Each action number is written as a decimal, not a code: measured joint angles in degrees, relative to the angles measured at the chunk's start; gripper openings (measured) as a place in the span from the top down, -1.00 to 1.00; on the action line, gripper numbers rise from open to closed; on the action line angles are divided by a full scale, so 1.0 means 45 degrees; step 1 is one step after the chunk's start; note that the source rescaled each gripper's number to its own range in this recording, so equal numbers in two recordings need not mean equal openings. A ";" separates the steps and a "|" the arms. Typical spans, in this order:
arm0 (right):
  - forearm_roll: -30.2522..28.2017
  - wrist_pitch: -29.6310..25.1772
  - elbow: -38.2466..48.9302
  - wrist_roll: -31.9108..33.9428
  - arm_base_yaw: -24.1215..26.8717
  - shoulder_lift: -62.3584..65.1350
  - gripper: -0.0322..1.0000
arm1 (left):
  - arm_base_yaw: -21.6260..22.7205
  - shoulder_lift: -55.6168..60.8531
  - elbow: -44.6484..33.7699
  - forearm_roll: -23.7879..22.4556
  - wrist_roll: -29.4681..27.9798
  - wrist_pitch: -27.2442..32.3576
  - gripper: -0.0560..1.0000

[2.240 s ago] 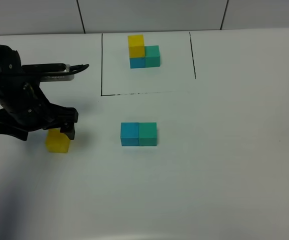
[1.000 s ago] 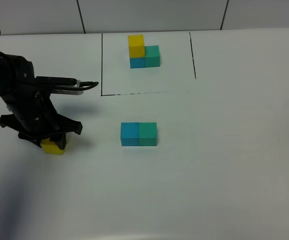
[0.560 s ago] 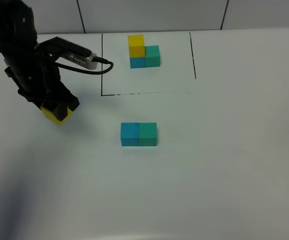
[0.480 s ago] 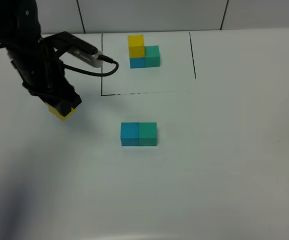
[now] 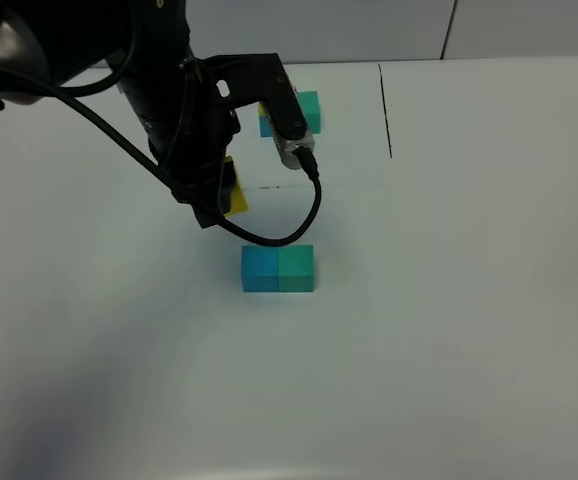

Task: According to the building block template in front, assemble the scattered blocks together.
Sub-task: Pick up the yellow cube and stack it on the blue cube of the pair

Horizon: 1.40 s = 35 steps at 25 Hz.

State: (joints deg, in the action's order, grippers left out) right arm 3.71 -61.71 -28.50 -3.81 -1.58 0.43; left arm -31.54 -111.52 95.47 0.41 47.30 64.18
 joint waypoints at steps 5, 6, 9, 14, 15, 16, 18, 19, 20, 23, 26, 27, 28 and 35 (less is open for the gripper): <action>0.0048 0.0000 0.0000 0.0000 0.0000 0.0000 0.30 | -0.0370 -0.0768 0.0206 -0.0012 0.0764 0.0093 0.86; 0.0064 0.0000 0.0000 0.0000 0.0000 0.0000 0.30 | -0.0430 -0.0899 0.0206 -0.0022 0.0953 0.0103 0.86; 0.0099 0.0000 0.0000 0.0000 0.0000 0.0000 0.30 | -0.0605 -0.1256 0.0299 -0.0017 0.1255 0.0140 0.86; 0.0109 0.0000 0.0000 0.0000 0.0000 0.0000 0.30 | -0.0722 -0.1591 0.0315 -0.0091 0.1581 0.0219 0.86; 0.0109 0.0000 0.0000 0.0000 0.0000 0.0000 0.30 | -0.0743 -0.1648 0.0315 -0.0091 0.1623 0.0183 0.86; 0.0109 0.0000 0.0000 0.0000 0.0000 0.0000 0.30 | -0.0780 -0.1718 0.0315 -0.0091 0.1624 0.0124 0.86; 0.0109 0.0000 0.0000 0.0000 0.0000 0.0000 0.30 | -0.0846 -0.1834 0.0315 -0.0176 0.1635 -0.0085 0.86; 0.0109 0.0000 0.0000 0.0000 0.0000 0.0000 0.30 | -0.0897 -0.1889 0.0315 -0.0270 0.1635 -0.0201 0.86; 0.0109 0.0000 0.0000 0.0000 0.0000 0.0000 0.30 | -0.0955 -0.1939 0.0315 -0.0349 0.1663 -0.0258 0.86; 0.0109 0.0000 0.0000 0.0000 0.0000 0.0000 0.30 | -0.1124 -0.2130 0.0315 -0.0763 0.1704 -0.0298 0.86; 0.0109 0.0000 0.0000 0.0000 0.0000 0.0000 0.30 | -0.1136 -0.2286 0.0315 -0.0915 0.1715 -0.0298 0.86; 0.0109 0.0000 0.0000 0.0000 0.0000 0.0000 0.30 | -0.1136 -0.2343 0.0315 -0.0920 0.1715 -0.0298 0.86; 0.0109 0.0000 0.0000 0.0000 0.0000 0.0000 0.30 | -0.1136 -0.2381 0.0315 -0.0930 0.1702 -0.0311 0.86; 0.0136 0.0000 0.0000 0.0000 0.0000 0.0000 0.30 | -0.1136 -0.2759 0.0315 -0.0915 0.1660 -0.0787 0.86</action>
State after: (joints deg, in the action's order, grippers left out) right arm 4.32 -61.71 -28.50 -3.81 -1.58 0.43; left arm -36.65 -123.94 96.88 -3.71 54.77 60.64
